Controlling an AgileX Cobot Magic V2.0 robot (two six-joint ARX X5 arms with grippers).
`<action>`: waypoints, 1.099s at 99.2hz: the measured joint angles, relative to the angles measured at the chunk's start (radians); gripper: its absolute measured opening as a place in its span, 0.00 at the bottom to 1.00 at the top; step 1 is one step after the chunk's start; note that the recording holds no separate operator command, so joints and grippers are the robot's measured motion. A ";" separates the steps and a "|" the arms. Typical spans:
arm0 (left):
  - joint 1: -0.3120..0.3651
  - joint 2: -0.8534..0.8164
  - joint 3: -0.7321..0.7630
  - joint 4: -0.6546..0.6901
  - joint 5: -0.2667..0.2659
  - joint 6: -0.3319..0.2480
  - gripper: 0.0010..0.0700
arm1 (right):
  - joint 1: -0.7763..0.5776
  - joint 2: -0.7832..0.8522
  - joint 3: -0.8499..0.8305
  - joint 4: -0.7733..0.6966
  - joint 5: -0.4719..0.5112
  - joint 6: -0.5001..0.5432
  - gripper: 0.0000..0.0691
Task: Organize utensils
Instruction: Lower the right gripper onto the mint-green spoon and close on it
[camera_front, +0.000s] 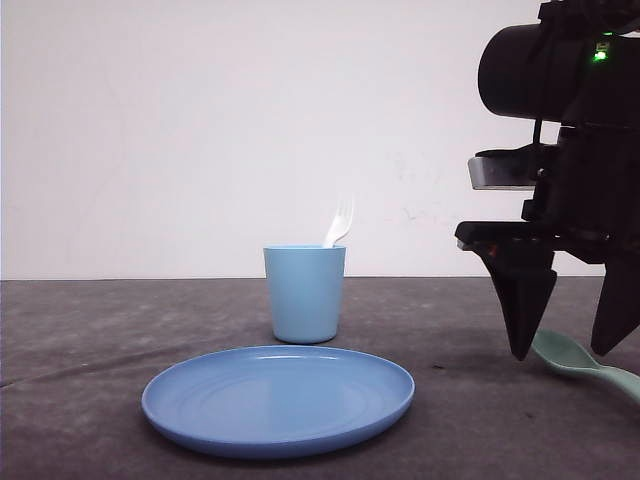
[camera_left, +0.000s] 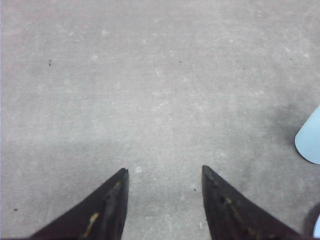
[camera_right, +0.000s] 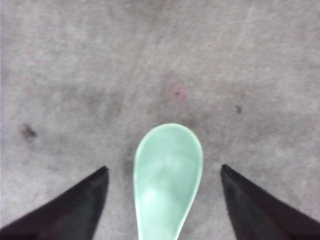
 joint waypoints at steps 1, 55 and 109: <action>0.000 0.000 0.000 0.000 0.000 0.000 0.38 | 0.000 0.000 0.000 0.000 0.000 0.000 0.57; 0.000 0.000 0.000 0.002 0.000 0.000 0.38 | 0.000 0.011 0.000 0.000 0.000 0.000 0.39; 0.000 0.000 0.000 0.002 0.000 0.000 0.38 | 0.000 0.011 0.001 0.002 0.000 0.000 0.27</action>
